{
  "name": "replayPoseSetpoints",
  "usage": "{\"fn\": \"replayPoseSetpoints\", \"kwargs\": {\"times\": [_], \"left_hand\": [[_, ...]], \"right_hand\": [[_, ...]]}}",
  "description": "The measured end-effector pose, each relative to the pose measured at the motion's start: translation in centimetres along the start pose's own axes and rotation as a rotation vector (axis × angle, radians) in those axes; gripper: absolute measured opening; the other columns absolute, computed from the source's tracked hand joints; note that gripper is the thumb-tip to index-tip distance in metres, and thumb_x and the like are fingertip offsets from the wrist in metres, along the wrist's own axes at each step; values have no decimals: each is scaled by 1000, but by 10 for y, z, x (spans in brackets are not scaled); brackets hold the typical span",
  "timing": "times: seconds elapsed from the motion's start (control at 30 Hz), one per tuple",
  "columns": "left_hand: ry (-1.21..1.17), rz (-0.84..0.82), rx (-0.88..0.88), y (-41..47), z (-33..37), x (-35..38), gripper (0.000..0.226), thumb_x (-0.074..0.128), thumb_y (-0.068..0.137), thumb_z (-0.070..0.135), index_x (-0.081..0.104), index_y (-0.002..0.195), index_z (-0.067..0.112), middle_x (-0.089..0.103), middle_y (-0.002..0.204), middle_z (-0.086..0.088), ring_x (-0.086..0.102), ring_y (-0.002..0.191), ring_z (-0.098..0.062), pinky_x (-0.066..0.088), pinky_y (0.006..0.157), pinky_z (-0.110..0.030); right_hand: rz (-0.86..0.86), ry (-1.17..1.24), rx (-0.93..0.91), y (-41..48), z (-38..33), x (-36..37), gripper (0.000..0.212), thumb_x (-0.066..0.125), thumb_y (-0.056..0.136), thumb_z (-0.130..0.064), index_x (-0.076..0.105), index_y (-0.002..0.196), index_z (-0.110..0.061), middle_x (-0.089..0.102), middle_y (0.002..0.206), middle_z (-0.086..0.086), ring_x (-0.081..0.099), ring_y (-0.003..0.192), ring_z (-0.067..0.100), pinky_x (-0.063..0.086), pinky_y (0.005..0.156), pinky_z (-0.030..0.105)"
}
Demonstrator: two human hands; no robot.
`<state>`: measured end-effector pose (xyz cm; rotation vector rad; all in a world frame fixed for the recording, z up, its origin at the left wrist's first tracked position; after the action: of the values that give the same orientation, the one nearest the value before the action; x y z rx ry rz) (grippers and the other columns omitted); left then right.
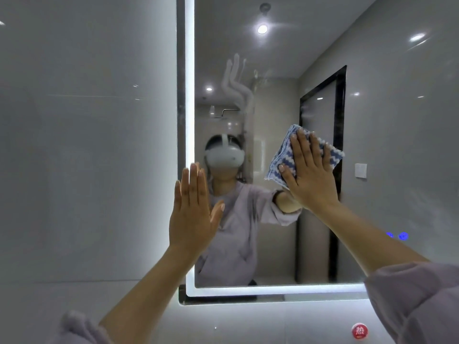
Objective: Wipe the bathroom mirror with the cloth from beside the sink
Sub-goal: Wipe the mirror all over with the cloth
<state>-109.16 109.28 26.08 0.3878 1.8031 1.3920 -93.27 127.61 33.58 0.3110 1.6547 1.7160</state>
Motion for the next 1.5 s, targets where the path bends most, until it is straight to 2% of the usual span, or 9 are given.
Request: {"fn": "replayPoseSetpoints", "kwargs": {"times": [0.1, 0.37, 0.57, 0.8, 0.9, 1.07, 1.23, 1.33, 1.5], "left_hand": [[-22, 7, 18, 17, -3, 0, 82, 24, 95, 59, 4, 150, 2, -3, 159, -16, -5, 147, -31, 5, 121, -41], [-121, -14, -29, 18, -12, 15, 84, 20, 92, 61, -1, 150, 3, -9, 160, -12, -10, 147, -26, 2, 120, -39], [-144, -1, -42, 19, -12, 13, 85, 16, 91, 64, 2, 151, 5, -7, 160, -10, -7, 147, -26, -2, 119, -37], [-166, 17, -51, 19, -13, 13, 85, 21, 91, 64, 8, 151, 6, -1, 160, -9, -5, 148, -24, -8, 119, -31], [-163, 26, -52, 19, -13, 12, 85, 20, 90, 65, 9, 151, 7, 0, 160, -10, -3, 148, -24, -6, 119, -34], [-162, 35, -65, 20, -13, 8, 84, 22, 89, 63, 19, 149, 3, 16, 157, -14, 13, 146, -29, 4, 118, -37], [-162, 32, -63, 19, -14, 8, 86, 21, 89, 65, 15, 149, 4, 10, 159, -13, 6, 147, -26, -1, 119, -33], [-164, 31, -60, 19, -14, 8, 86, 21, 89, 66, 14, 150, 5, 9, 159, -12, 5, 147, -26, 0, 119, -33], [-155, 39, -41, 18, -13, 9, 85, 21, 91, 65, 10, 151, 5, 2, 160, -11, 1, 148, -25, 3, 119, -35]], "right_hand": [[10, 8, -9, 0, 0, -1, 71, 21, 98, -53, 2, 154, -14, -6, 161, -1, -5, 149, 21, -3, 120, 45], [52, 27, 8, -1, -1, -1, 71, 22, 97, -53, 7, 154, -13, -2, 162, -1, -3, 149, 20, -2, 120, 45], [47, 56, 140, 2, -22, 2, 71, 19, 97, -52, 1, 153, -13, -3, 161, 4, -7, 148, 23, -4, 119, 50], [45, 29, -51, 38, -96, -1, 71, 17, 97, -55, 1, 153, -14, -3, 161, 3, -4, 149, 24, -7, 119, 48], [24, 45, -137, 55, -133, 0, 70, 19, 98, -55, 1, 153, -16, -3, 162, 2, -7, 148, 24, -14, 118, 45], [12, 13, -317, 83, -181, -7, 69, 24, 99, -53, 7, 154, -16, 4, 162, 1, -3, 149, 21, -11, 119, 44], [9, -10, -418, 87, -180, -12, 68, 28, 99, -51, 8, 154, -16, 5, 162, 0, -2, 149, 19, -15, 117, 38], [-1, -52, -431, 88, -175, -10, 68, 24, 99, -53, 7, 154, -18, 3, 162, -2, -4, 149, 18, -9, 119, 40], [44, 10, -345, 87, -137, -16, 69, 28, 98, -54, 9, 153, -18, 7, 161, -1, 1, 149, 20, -4, 120, 42]]}}
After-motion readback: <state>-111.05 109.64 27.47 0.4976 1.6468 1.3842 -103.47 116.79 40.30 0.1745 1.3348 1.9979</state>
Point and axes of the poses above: each hand's wrist, its own y-axis towards the middle knuckle, its own x-axis out of the palm, z = x × y, the point moved 10 cm from there along y, towards the middle knuckle
